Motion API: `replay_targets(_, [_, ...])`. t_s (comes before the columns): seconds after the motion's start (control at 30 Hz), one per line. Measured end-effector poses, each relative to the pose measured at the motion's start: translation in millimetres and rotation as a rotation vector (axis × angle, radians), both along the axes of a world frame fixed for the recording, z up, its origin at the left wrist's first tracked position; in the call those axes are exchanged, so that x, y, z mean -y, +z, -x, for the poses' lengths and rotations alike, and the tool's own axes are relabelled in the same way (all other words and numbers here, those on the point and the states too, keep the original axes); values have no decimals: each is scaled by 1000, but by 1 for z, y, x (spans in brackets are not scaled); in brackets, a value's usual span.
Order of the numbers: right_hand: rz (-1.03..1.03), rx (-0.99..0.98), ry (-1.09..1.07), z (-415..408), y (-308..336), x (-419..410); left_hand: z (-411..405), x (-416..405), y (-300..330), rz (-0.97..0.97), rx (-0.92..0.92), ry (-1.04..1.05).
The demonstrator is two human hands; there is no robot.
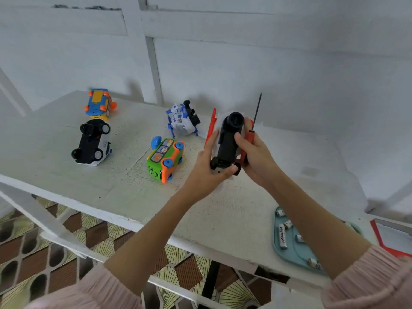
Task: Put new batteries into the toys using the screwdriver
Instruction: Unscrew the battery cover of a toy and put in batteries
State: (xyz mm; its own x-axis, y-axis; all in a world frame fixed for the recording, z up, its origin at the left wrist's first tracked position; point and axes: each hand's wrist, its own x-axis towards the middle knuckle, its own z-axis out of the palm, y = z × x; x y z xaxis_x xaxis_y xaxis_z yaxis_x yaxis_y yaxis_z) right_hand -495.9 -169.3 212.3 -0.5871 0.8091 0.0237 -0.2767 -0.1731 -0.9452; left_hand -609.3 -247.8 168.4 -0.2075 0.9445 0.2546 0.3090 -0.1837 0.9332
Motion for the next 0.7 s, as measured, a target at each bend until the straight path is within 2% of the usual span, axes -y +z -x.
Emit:
replay_targets(0.1, [-57, 8, 5, 3, 0, 8, -4, 7, -8, -68, 43, 41])
replay_targets(0.37, [-65, 59, 48, 7, -12, 15, -1, 17, -18, -60, 99, 99])
replay_targets(0.47, [-167, 213, 46, -1, -6, 10, -5, 16, -23, -70, 131, 151])
replay_targets(0.6, [-374, 391, -77, -24, 8, 4, -1, 11, -22, -110, 115, 217])
replay_targets(0.7, [-392, 517, 34, -54, 15, 2, 4, 11, -20, -181, 73, 239])
